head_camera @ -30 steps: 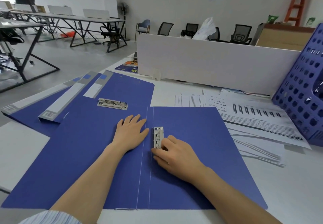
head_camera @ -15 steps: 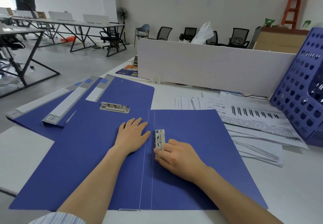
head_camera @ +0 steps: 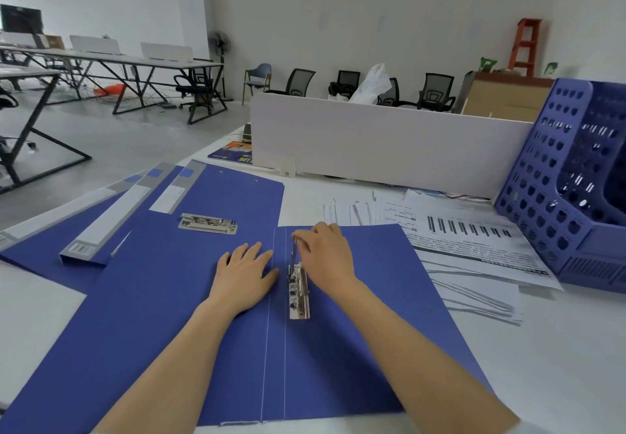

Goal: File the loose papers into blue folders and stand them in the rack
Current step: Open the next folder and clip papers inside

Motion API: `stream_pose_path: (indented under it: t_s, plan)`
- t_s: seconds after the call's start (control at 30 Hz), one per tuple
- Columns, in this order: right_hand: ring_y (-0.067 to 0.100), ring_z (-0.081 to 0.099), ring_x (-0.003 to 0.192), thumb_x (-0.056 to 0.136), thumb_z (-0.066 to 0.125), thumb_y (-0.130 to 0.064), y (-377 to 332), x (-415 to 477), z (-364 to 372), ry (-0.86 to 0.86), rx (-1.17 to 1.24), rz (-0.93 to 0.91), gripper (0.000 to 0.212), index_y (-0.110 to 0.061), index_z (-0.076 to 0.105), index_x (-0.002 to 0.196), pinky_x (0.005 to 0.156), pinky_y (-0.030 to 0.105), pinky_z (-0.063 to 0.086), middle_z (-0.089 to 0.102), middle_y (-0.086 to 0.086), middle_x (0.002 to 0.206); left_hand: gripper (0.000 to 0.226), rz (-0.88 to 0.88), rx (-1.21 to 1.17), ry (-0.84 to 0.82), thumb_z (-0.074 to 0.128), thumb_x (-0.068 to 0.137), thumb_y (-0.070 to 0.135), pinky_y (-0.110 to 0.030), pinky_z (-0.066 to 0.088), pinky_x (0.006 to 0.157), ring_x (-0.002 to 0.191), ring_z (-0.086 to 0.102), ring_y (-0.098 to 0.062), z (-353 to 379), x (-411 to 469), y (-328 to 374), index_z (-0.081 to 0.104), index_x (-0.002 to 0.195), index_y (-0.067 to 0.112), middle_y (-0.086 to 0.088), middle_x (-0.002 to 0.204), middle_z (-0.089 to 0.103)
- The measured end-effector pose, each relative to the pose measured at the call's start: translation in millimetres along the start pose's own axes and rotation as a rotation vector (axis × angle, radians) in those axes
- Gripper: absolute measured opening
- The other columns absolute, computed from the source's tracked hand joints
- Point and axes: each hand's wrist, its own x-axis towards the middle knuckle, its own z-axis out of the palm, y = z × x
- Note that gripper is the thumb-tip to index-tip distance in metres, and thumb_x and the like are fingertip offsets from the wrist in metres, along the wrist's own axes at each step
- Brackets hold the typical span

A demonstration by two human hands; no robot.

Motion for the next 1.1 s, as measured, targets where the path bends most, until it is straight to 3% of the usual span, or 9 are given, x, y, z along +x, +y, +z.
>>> stream_pose_path:
  t_s: [0.07,0.13,0.23,0.4,0.6,0.7,0.8,0.93,1.1]
  plan:
    - [0.027,0.035,0.124,0.098,0.031,-0.014,6.4,11.4,2.3,-0.255,0.04,0.117,0.041,-0.026,0.044,0.136,0.098,0.038,0.036,0.046,0.01,0.129,0.052,0.002,0.014,-0.006,0.026,0.098,0.043,-0.042,0.007,0.117,0.146,0.006,-0.02,-0.3,-0.7,0.3,0.021,0.146,0.025,0.001,0.157,0.011]
    - [0.029,0.032,0.128,0.097,0.029,-0.012,17.5,15.1,3.8,-0.347,0.058,0.151,0.05,-0.033,0.03,0.143,0.101,0.041,0.034,0.04,0.01,0.138,0.052,0.002,0.02,-0.013,0.024,0.098,0.042,-0.041,0.006,0.117,0.146,0.005,-0.019,-0.7,-1.2,0.3,0.018,0.147,0.025,0.001,0.158,0.01]
    - [0.03,0.041,0.121,0.095,0.032,-0.01,47.5,6.4,-9.7,-0.26,0.125,0.167,0.058,-0.032,0.016,0.147,0.095,0.041,0.042,0.043,0.013,0.136,0.052,0.003,0.019,-0.032,0.023,0.098,0.042,-0.041,0.005,0.118,0.146,0.003,-0.019,-0.4,-1.3,-1.8,0.017,0.147,0.025,0.002,0.158,0.008]
    - [0.029,0.03,0.131,0.087,0.047,-0.009,142.1,-27.4,-68.6,-0.124,-0.137,0.308,0.07,-0.026,0.016,0.147,0.103,0.039,0.034,0.034,0.012,0.144,0.051,0.012,0.056,-0.08,0.023,0.099,0.042,-0.044,0.005,0.118,0.146,0.003,-0.016,-6.9,2.1,-17.1,0.015,0.147,0.029,0.005,0.158,0.007]
    - [0.031,0.01,0.142,0.081,0.061,-0.019,214.4,-50.3,-114.3,-0.636,-0.44,0.47,0.094,-0.024,-0.004,0.148,0.11,0.045,0.028,0.013,0.012,0.154,0.045,-0.086,0.151,-0.192,0.023,0.1,0.033,-0.05,0.005,0.117,0.145,0.01,-0.019,-33.0,18.5,-25.8,0.029,0.144,0.026,0.003,0.157,0.016]
    - [0.031,0.023,0.137,0.081,0.062,-0.022,215.4,-39.9,-107.1,-0.66,-0.56,0.41,0.091,-0.023,0.0,0.148,0.106,0.044,0.031,0.024,0.014,0.149,0.039,-0.23,0.069,-0.057,0.03,0.096,0.03,-0.047,0.02,0.112,0.132,0.034,-0.027,-38.3,21.0,4.5,0.058,0.115,0.011,-0.008,0.136,0.049]
    - [0.031,0.035,0.128,0.081,0.063,-0.018,211.5,-25.0,-96.0,-0.677,-0.63,0.328,0.086,-0.026,0.008,0.147,0.099,0.042,0.038,0.036,0.014,0.14,0.034,-0.204,-0.064,0.168,0.034,0.092,0.031,-0.04,0.034,0.099,0.111,0.048,-0.028,-35.5,14.1,55.5,0.062,0.095,0.011,-0.008,0.113,0.06]
    - [0.029,0.046,0.122,0.086,0.055,-0.012,210.8,-12.9,-94.6,-0.681,-0.567,0.286,0.072,-0.031,0.02,0.145,0.093,0.035,0.043,0.042,0.011,0.137,0.037,-0.037,-0.152,0.227,0.035,0.094,0.034,-0.04,0.027,0.108,0.127,0.038,-0.023,-7.6,8.1,105.6,0.06,0.114,0.016,-0.001,0.128,0.053]
    - [0.026,0.048,0.123,0.091,0.04,-0.006,223.3,-8.1,-79.9,-0.479,-0.474,0.345,0.049,-0.026,0.042,0.137,0.099,0.034,0.041,0.049,0.007,0.138,0.035,0.187,-0.279,0.158,0.039,0.096,0.027,-0.031,0.022,0.109,0.135,0.029,-0.013,14.2,11.1,100.5,0.056,0.125,0.016,0.003,0.14,0.044]
